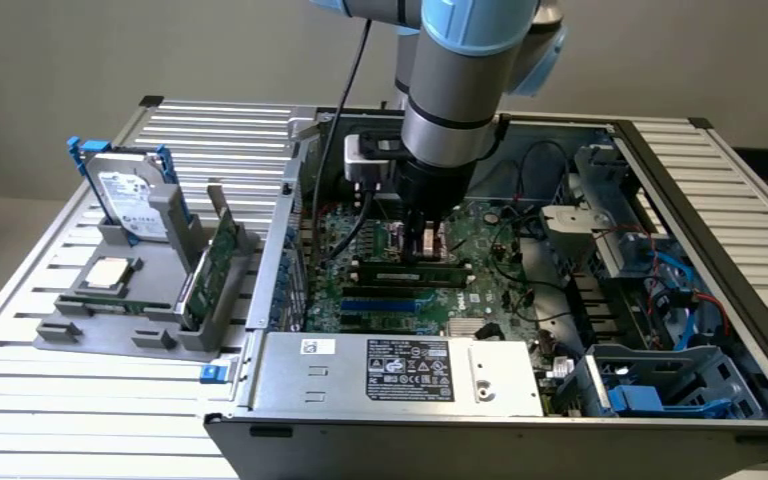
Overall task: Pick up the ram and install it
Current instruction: 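Insert the ram into the slot, then press down the ram until it locks into place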
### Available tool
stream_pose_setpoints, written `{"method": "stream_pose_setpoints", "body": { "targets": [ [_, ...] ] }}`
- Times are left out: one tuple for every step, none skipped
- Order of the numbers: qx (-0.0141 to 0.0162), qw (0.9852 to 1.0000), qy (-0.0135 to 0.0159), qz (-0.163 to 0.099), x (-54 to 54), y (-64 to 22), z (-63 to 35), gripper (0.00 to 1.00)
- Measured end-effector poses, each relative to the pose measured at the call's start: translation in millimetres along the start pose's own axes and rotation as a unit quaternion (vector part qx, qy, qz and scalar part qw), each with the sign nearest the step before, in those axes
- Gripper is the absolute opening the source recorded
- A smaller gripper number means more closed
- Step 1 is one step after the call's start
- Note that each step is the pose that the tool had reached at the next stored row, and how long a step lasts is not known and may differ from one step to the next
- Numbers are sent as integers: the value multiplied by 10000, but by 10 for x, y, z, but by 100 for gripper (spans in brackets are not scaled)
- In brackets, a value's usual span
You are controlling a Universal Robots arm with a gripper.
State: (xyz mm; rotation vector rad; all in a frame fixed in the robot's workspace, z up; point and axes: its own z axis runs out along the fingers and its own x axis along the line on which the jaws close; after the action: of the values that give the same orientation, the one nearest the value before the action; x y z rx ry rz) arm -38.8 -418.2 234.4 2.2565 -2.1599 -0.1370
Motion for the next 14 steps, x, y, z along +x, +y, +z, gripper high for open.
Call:
{"method": "stream_pose_setpoints", "body": {
  "targets": [
    [0,10000,0,1,0,1,0,11],
    [1,10000,-1,0,0,0,1,11],
    [1,10000,-1,0,0,0,1,11],
    [1,10000,-1,1,0,0,1,11],
    [1,10000,-1,0,0,0,1,11],
    [1,10000,-2,0,0,0,5,11],
    [1,10000,-3,0,0,-1,13,11],
    [1,10000,-2,0,0,-1,20,11],
    [1,10000,-1,0,1,-2,27,11],
    [1,10000,-2,0,1,-2,34,11],
    [1,10000,-1,0,2,-2,37,11],
    [1,10000,-1,0,2,-3,42,11],
    [1,10000,-1,0,2,-3,46,11],
    [0,10000,-1,0,3,-3,50,11]
  ]
}}
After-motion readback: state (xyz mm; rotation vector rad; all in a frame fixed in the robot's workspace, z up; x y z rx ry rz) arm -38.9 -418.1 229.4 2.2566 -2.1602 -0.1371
